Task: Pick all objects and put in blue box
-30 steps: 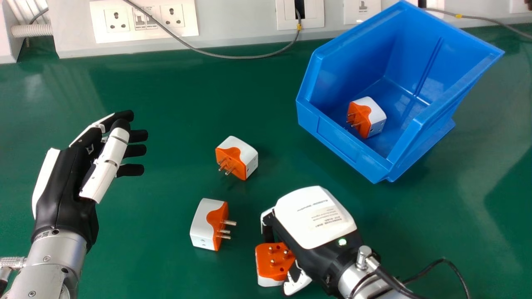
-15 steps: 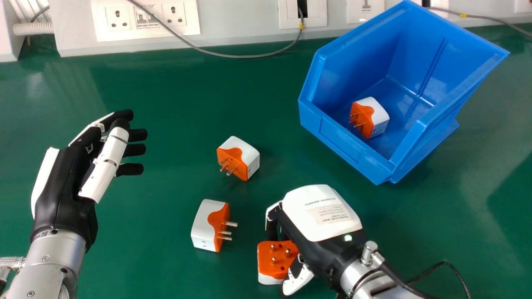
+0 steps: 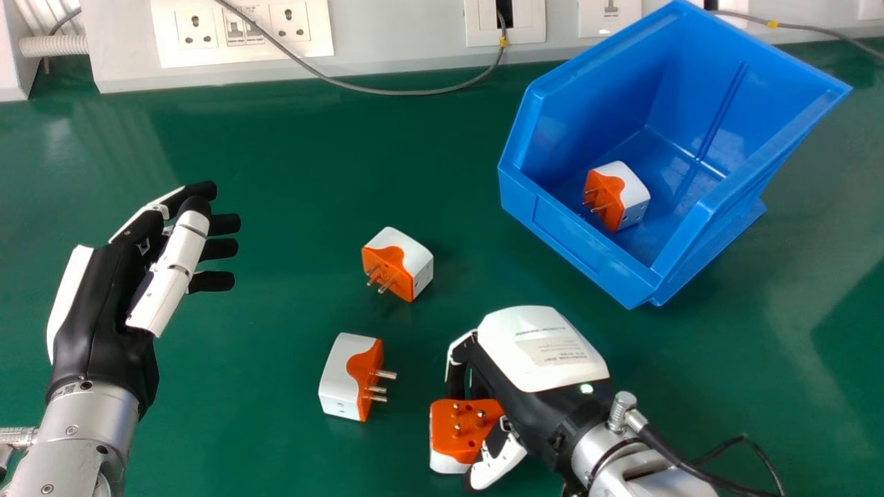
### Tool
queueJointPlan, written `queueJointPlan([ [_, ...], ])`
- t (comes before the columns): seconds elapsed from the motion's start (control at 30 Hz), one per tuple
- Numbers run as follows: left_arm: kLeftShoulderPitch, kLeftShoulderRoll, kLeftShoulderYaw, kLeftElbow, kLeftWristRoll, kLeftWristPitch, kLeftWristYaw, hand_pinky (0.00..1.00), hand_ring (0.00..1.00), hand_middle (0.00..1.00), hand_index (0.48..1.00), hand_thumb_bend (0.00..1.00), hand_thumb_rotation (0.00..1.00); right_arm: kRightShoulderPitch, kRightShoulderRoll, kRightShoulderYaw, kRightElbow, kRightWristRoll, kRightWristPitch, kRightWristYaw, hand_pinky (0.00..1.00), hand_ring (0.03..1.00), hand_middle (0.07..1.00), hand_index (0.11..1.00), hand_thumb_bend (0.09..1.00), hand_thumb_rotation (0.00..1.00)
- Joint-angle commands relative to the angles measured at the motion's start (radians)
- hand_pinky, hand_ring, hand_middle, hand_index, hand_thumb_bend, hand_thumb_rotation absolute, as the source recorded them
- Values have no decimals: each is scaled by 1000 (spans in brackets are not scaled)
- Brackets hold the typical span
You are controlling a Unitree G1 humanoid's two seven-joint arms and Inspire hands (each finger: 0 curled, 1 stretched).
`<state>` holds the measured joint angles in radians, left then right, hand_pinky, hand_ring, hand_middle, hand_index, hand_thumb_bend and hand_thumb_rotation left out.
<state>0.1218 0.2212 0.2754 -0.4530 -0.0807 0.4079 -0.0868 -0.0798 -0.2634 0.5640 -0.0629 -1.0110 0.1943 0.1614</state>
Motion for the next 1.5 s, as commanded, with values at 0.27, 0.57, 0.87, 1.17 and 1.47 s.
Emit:
queueJointPlan([
  [0.27,-2,15,12,-15,-2,-13,-6,623,720,726,797,272,696,44,-2,-33,-139,10,41,72,26,73,143,469,491,114],
  [0.57,1,14,12,-15,-2,-19,-9,622,719,725,796,269,695,56,-7,-70,-202,38,26,76,42,84,157,469,488,118],
  [0.87,6,11,11,-2,-1,-43,-17,622,719,725,796,268,695,34,-13,-122,-229,103,12,80,73,112,294,477,500,60],
  [1.17,7,8,10,1,-5,-52,-23,621,718,725,796,269,694,31,6,-141,-264,106,24,65,68,107,388,474,508,24],
  [1.47,7,9,6,0,-1,-51,-23,623,719,725,796,273,694,-39,18,-187,-313,116,42,106,49,90,441,470,513,7],
])
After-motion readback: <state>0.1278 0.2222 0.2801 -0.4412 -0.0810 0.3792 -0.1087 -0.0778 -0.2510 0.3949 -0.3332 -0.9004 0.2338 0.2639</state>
